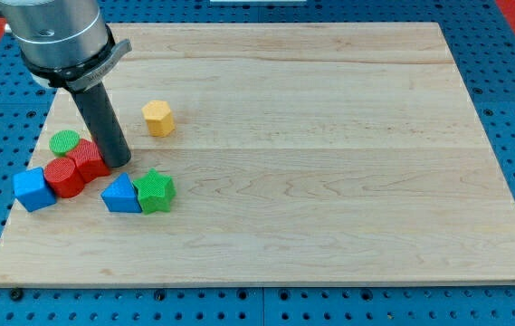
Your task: Push the yellow blocks slightly to the left
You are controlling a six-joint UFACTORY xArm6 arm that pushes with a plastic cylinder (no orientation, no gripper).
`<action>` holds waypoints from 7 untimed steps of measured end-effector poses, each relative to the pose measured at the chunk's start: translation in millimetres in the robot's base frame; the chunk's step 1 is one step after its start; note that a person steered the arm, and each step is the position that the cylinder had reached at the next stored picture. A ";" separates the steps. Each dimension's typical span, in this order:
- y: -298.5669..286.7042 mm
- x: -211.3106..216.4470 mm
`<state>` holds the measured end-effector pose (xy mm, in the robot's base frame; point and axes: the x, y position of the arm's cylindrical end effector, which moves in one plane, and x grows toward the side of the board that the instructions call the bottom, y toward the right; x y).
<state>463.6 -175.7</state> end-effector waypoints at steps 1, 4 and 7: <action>-9.8 -14.2; 10.3 -20.6; 91.0 -48.4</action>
<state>415.3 -84.7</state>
